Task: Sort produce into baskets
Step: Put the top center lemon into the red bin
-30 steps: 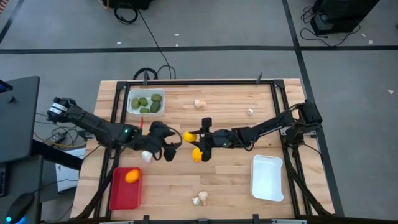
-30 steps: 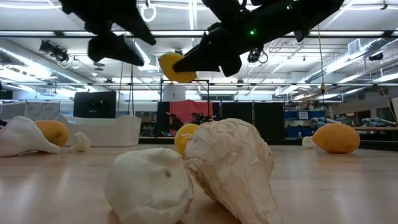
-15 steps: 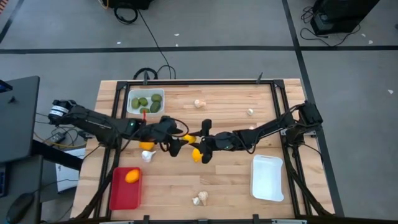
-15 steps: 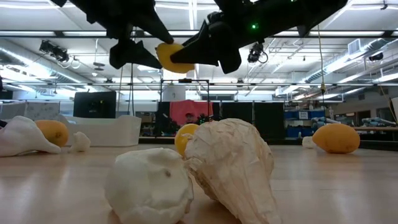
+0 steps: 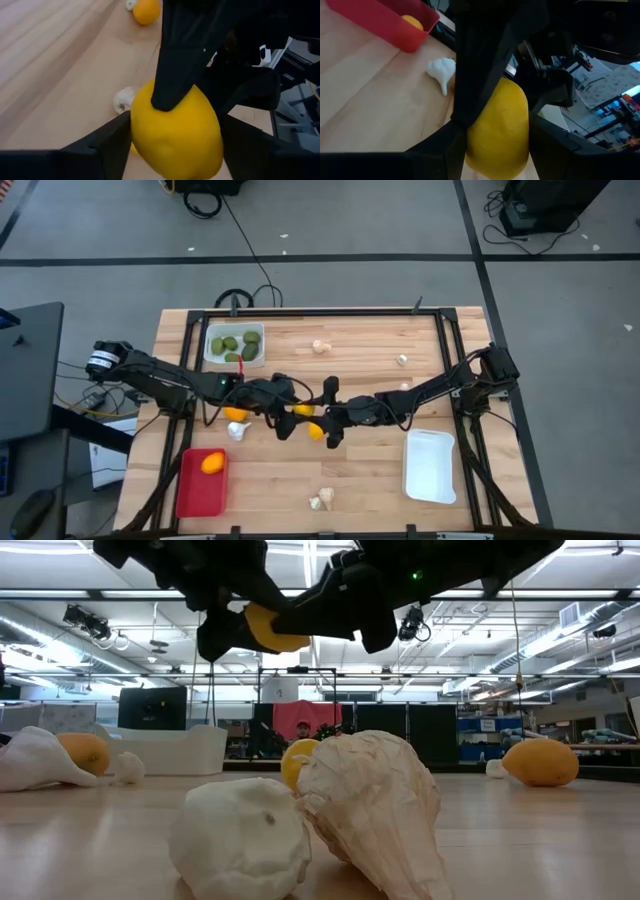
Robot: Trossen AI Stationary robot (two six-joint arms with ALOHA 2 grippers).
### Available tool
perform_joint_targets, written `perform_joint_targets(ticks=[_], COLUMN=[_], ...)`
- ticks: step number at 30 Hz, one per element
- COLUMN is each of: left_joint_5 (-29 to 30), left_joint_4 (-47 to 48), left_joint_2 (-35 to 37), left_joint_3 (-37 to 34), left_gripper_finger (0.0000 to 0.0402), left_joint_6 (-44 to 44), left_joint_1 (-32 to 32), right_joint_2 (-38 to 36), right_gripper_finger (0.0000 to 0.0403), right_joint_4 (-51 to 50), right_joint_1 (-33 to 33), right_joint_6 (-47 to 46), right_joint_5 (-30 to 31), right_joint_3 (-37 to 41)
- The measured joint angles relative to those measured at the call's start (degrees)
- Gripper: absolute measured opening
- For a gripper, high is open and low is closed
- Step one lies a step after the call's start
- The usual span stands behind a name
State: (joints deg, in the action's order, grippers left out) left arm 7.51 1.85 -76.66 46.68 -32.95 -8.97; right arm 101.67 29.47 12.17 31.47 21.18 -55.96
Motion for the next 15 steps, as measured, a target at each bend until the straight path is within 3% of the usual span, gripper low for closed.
perform_joint_targets(ticks=[5,9,15], left_joint_5=[-0.1,-0.2,-0.4], left_joint_4=[0.0,1.5,11.9], left_joint_2=[0.3,1.1,5.1], left_joint_3=[0.0,0.0,-0.1], left_gripper_finger=[0.0215,0.0216,0.0224], left_joint_6=[0.9,1.2,3.5], left_joint_1=[0.0,0.0,-0.1], right_joint_2=[-0.1,-0.1,-0.1], right_gripper_finger=[0.0205,0.021,0.021], right_joint_4=[-0.8,-0.7,-0.8], right_joint_1=[0.0,0.3,2.2], right_joint_6=[0.0,-0.4,-10.8], right_joint_5=[-0.8,-2.8,-3.1], right_joint_3=[0.0,-0.2,-0.1])
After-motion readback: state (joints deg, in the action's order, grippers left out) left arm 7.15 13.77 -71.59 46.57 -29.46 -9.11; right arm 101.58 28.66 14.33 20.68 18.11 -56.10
